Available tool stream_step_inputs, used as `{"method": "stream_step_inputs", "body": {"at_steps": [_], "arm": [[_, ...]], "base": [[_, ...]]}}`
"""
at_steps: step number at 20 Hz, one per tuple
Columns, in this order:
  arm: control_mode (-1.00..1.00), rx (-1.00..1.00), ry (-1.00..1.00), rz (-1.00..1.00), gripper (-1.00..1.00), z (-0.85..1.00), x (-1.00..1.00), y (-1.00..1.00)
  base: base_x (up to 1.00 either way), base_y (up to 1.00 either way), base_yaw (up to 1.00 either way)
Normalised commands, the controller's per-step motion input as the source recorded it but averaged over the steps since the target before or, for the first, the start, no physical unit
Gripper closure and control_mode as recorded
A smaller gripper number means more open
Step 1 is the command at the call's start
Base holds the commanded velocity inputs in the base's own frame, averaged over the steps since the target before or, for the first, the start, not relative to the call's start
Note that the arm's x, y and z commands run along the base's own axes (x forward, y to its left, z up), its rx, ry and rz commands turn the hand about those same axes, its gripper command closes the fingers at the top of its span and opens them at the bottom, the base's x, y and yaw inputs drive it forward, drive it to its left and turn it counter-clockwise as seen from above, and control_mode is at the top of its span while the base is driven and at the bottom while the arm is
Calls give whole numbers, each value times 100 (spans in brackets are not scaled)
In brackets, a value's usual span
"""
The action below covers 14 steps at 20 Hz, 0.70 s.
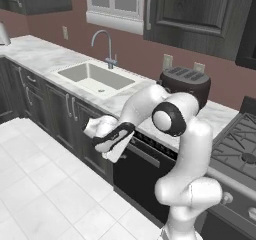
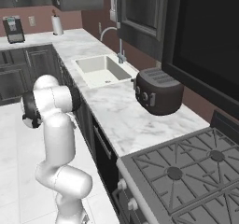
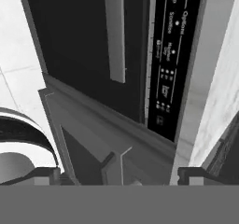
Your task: Open the dishwasher door and pull out the top rack.
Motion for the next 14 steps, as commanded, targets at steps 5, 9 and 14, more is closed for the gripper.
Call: {"method": "stream_step_inputs", "body": {"at_steps": [5,9,14], "arm": [[-100,-23,15,-16,-100,-69,42,0],[-100,-27,5,-15,-100,-71,21,0],[-100,-19,0,-16,-100,-28,6,-6]], "base": [[0,0,0],[0,0,0],[0,0,0]]}}
